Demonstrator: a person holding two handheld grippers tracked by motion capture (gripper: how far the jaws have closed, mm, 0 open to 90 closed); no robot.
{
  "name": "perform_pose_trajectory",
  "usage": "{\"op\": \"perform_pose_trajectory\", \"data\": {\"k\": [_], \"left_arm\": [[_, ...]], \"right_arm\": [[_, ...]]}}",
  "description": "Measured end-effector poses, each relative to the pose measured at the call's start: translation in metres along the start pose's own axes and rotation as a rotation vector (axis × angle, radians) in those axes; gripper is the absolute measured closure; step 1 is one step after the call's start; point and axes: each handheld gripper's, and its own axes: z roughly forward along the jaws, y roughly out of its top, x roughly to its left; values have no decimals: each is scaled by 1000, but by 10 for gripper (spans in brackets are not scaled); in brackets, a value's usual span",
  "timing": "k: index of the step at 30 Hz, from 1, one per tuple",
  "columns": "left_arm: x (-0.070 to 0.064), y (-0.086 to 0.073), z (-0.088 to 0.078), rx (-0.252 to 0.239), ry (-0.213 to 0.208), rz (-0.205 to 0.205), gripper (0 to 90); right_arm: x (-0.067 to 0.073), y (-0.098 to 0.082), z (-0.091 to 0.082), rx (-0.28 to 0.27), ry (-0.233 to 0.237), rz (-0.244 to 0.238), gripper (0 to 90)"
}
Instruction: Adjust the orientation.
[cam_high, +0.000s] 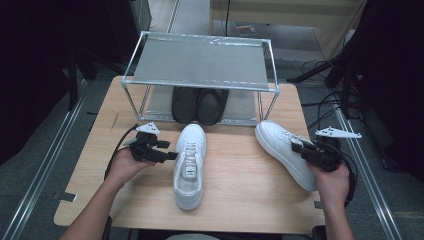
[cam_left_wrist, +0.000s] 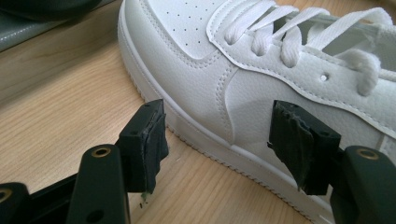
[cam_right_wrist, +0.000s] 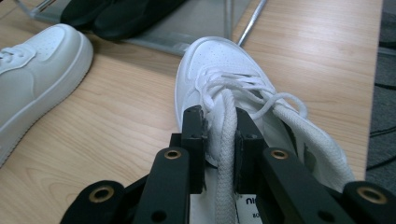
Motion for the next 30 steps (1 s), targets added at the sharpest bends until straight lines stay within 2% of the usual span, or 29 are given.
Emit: {"op": "perform_pose_trajectory", "data": {"k": [8,14,24,30], "left_arm": [[-1,-3,-3,8,7,-1,367],[-2,-9,-7,0,19,-12,365],[-3,-22,-18,-12,38,-36,365],[-4,-26,-21,-11,46,-40,365]], "right_arm": [[20,5,11,-2,84,-40,796],[34,10,23,13,113,-83,796],[54,20,45,30,188,-131,796],[63,23,56,36,226,-139,796]]}}
